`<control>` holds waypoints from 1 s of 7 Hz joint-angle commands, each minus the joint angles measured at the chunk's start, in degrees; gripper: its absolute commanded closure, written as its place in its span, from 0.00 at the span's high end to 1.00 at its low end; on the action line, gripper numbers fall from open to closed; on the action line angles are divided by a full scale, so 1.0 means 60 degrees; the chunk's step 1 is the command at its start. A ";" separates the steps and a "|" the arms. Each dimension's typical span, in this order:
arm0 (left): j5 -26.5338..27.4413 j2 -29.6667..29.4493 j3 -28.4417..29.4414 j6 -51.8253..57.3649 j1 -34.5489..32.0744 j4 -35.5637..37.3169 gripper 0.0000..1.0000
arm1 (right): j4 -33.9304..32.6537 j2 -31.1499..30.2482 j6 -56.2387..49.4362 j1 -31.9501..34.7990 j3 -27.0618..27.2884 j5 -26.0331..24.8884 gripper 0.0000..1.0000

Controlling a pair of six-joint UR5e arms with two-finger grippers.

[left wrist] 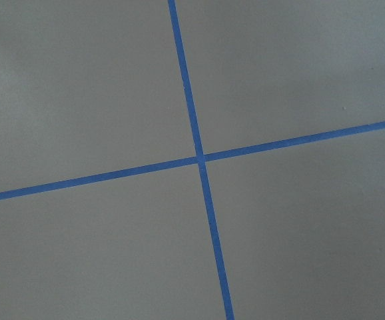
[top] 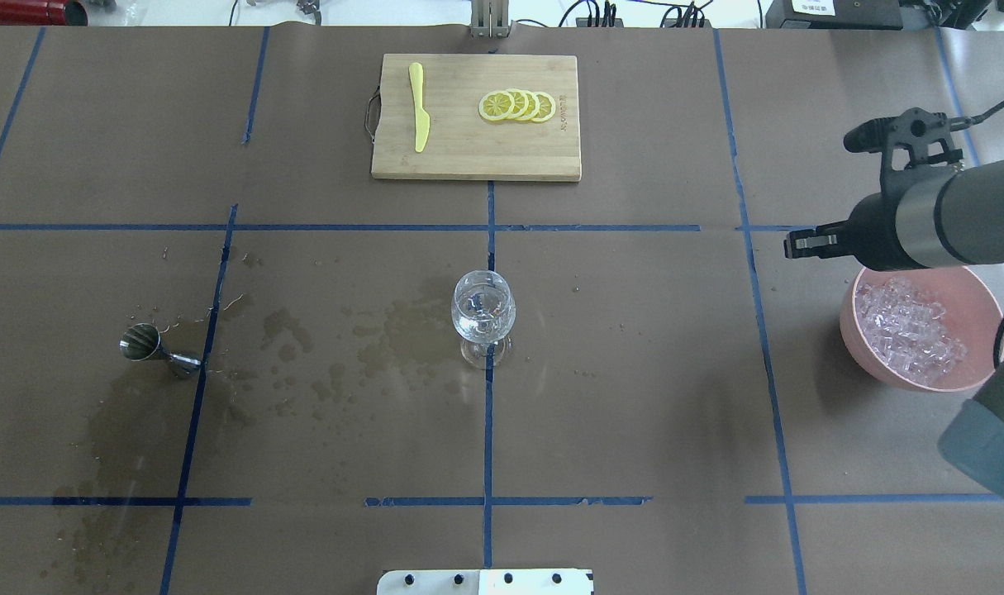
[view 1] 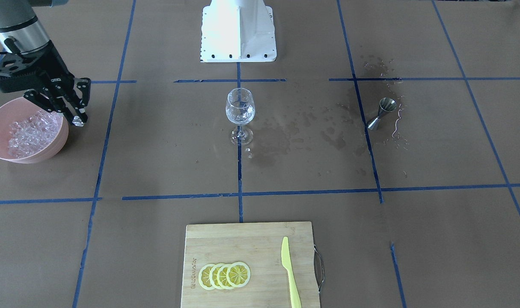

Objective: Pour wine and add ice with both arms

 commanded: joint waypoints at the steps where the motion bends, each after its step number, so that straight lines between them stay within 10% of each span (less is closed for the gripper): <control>1: -0.0003 0.0002 -0.0012 0.0002 0.0000 0.0000 1.00 | -0.3231 0.2839 0.1311 -0.1081 0.0064 -0.0549 0.00; 7: -0.0003 0.0002 -0.0026 0.0002 0.0000 0.0014 1.00 | -0.4873 0.6846 0.2838 -0.3123 -0.2378 -0.2415 0.00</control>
